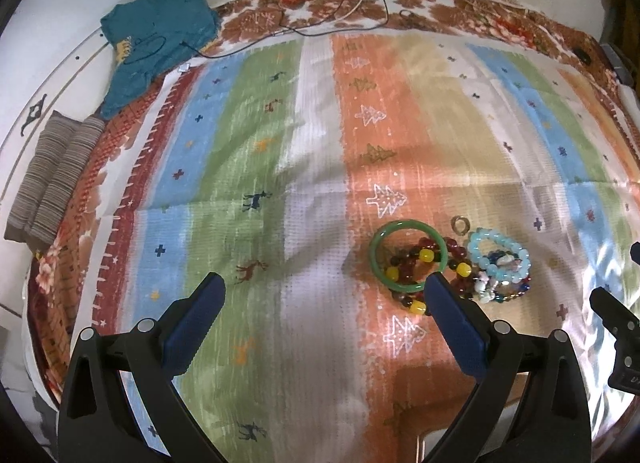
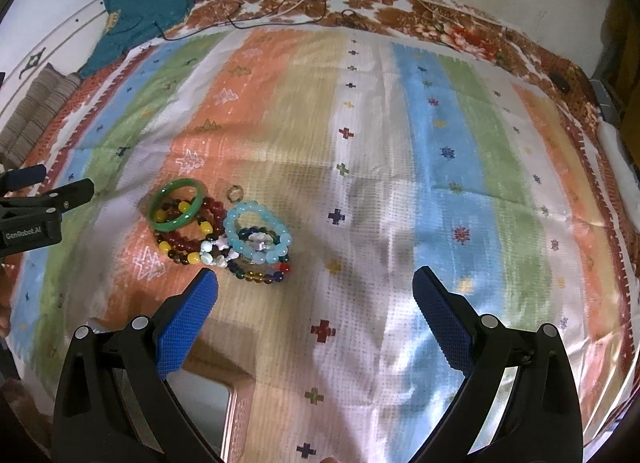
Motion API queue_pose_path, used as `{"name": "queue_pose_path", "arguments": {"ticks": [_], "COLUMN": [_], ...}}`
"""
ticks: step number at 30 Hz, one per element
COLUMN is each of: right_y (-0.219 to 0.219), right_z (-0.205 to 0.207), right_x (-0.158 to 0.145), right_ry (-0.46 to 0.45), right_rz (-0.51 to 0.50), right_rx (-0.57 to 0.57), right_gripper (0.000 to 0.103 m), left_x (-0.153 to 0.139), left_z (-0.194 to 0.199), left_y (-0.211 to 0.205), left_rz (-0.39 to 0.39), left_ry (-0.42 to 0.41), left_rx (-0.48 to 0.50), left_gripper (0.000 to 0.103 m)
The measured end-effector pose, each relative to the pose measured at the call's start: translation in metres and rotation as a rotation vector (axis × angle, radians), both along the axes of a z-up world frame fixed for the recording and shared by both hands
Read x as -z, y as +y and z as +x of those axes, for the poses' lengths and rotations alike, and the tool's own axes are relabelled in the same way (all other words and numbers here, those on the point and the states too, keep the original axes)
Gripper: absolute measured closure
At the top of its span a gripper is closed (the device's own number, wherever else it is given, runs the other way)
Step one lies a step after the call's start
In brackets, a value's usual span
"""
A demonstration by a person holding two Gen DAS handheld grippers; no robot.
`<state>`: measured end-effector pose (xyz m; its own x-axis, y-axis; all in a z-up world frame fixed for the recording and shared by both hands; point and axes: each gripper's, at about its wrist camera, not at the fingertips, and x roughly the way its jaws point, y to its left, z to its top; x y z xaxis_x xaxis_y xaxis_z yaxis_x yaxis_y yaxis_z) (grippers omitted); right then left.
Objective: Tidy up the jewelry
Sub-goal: 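Move both open tools forward toward the jewelry pile, then grasp the green jade bangle with left tool while right tool grasps light blue bracelet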
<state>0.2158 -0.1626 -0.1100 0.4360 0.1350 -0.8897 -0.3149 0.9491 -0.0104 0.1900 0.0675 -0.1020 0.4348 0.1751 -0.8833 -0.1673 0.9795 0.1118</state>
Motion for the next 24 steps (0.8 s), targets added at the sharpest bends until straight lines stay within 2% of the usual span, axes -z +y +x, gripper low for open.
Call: {"name": "queue_pose_path", "arguments": {"ticks": [10,18,24], "right_y": [0.012,0.020,0.025], "right_z": [0.021,0.036,0.045], "right_x": [0.017,0.030,0.039], "right_ry": [0.039,0.062,0.078], "right_rz": [-0.012,-0.029,-0.041], "right_rx": [-0.021,-0.026,-0.032], "right_gripper": [0.004,0.004,0.005], "left_x": [0.022,0.040,0.050], "left_z": [0.024,0.038,0.046], "left_y": [-0.001,0.001,0.000], "left_rz": [0.011,0.002,0.012], "left_ry": [0.045,0.083,0.106], "left_rx": [0.027,0.039,0.059], "left_gripper": [0.007,0.016,0.020]}}
